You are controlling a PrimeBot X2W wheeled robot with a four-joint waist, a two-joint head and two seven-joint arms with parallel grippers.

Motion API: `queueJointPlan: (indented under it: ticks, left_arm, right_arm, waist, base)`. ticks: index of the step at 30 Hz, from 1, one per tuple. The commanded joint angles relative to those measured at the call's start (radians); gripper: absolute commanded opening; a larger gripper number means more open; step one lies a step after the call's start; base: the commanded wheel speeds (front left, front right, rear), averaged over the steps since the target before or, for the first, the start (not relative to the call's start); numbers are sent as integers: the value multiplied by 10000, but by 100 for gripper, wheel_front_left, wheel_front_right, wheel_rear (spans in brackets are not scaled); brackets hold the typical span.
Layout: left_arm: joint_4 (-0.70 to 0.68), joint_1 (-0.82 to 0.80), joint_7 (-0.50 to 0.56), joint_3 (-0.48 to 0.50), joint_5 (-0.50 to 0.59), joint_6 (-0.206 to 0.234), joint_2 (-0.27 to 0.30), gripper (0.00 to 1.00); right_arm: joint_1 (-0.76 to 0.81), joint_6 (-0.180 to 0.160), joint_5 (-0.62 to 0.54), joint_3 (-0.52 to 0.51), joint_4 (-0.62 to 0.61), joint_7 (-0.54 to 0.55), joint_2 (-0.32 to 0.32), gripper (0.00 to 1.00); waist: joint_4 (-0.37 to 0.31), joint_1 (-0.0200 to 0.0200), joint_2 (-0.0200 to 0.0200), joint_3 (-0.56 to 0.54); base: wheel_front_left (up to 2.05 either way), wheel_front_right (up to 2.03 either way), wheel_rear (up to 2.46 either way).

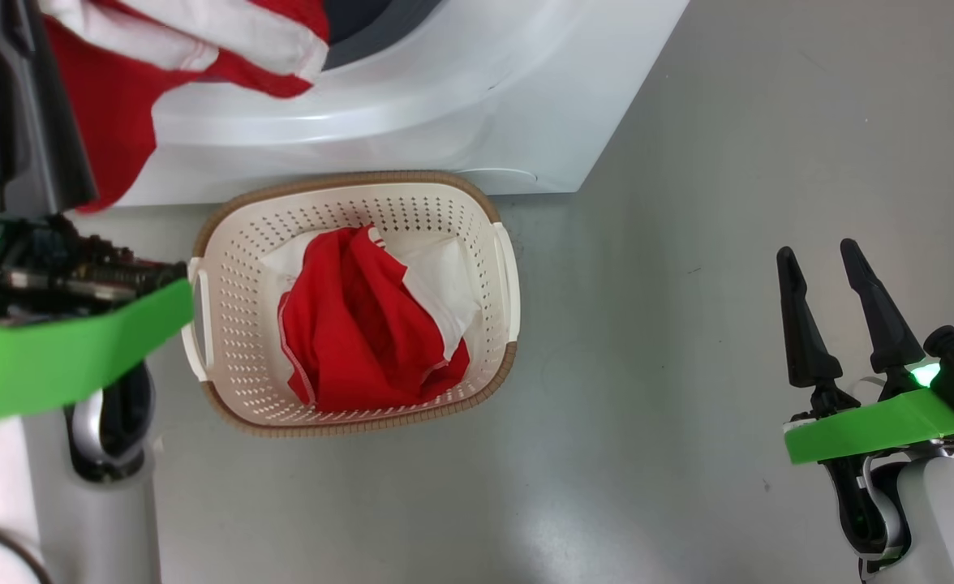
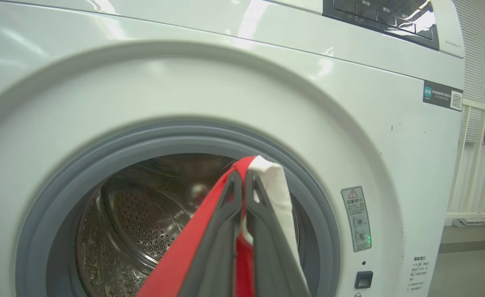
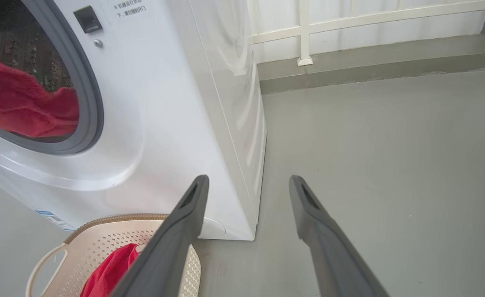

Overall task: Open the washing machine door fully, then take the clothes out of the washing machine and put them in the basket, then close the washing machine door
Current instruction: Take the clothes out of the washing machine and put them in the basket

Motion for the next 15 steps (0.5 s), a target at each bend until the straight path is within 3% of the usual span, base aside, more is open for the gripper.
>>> queueJointPlan:
  ticks: [1, 7, 15]
  left_arm:
    - [-637, 286, -45, 175, -82, -65, 227, 0]
    - [-1298, 563, -45, -42, -87, -57, 224, 0]
    - [129, 1088, -45, -414, -279, -55, 223, 0]
  right_arm:
    - [269, 60, -110, 172, -260, -63, -95, 100]
    - [256, 60, -107, 154, -289, -63, -69, 100]
    - [150, 60, -90, 257, -295, -63, 9, 100]
  waist:
    - [3, 0, 0, 13]
    - [7, 0, 0, 81]
    - [-104, 0, 0, 298]
  base:
    - [0, 0, 0]
    - [0, 0, 0]
    - [0, 0, 0]
